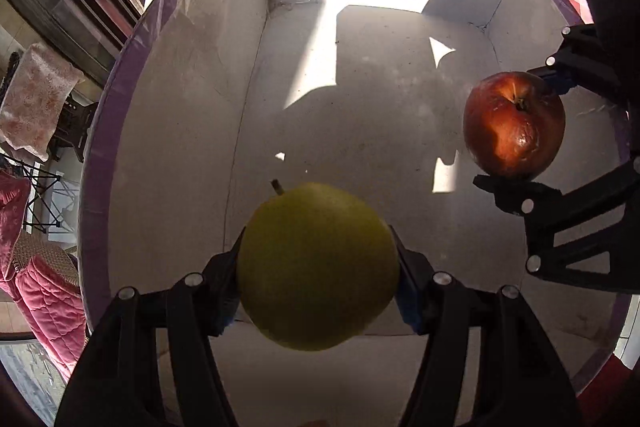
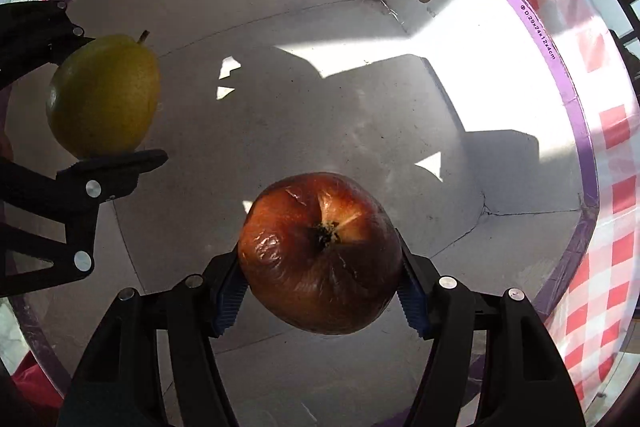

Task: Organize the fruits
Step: 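Open both tools to drop the apple and pomelo into the box, then reach both tools back to the fruit cluster on the table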

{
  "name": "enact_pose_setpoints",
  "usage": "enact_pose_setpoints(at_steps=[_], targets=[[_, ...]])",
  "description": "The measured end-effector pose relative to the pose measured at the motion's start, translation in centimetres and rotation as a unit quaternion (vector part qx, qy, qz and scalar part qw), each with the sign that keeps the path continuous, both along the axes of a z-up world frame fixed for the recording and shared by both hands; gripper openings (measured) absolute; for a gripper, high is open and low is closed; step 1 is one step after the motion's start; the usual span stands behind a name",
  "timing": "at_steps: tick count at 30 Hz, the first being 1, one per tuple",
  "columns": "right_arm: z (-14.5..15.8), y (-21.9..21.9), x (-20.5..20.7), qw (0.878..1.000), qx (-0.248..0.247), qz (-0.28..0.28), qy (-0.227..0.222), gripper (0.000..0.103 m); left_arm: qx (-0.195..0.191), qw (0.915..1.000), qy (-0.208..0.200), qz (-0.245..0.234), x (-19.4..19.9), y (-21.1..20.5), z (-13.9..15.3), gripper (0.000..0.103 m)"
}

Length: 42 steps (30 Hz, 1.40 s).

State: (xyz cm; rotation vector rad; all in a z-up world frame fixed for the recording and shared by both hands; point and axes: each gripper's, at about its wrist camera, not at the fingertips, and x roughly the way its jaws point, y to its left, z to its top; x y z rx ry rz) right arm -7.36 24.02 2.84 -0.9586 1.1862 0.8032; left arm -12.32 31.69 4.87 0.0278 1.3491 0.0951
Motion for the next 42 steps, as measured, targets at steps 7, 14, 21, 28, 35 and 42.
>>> enact_pose_setpoints(at_steps=[7,14,21,28,35,42], targets=[[-0.8,-0.7,-0.9,1.000,-0.021,0.013,-0.005,0.069,-0.031,0.9986,0.039,-0.014,-1.0,0.5,-0.9,0.070],[-0.4,-1.4,-3.4,0.999,-0.002,0.021,0.025,0.080,-0.013,0.9991,0.040,-0.006,-3.1,0.9,-0.1,0.066],[0.7,-1.9,-7.7,0.996,0.028,0.068,0.043,0.084,-0.017,0.9987,0.045,0.017,-6.3,2.6,1.4,0.064],[3.7,-4.7,-9.7,0.991,0.108,0.073,-0.013,0.088,0.017,0.9978,-0.057,0.030,-7.2,2.5,6.5,0.082],[13.6,-16.5,-5.5,0.911,0.410,-0.018,-0.051,0.088,0.114,0.9319,-0.343,0.032,-7.1,-8.2,17.8,0.101],[13.2,-30.8,4.4,0.834,0.501,-0.196,-0.124,0.088,0.061,0.8915,-0.445,-0.057,-2.4,-24.0,18.8,0.101]])
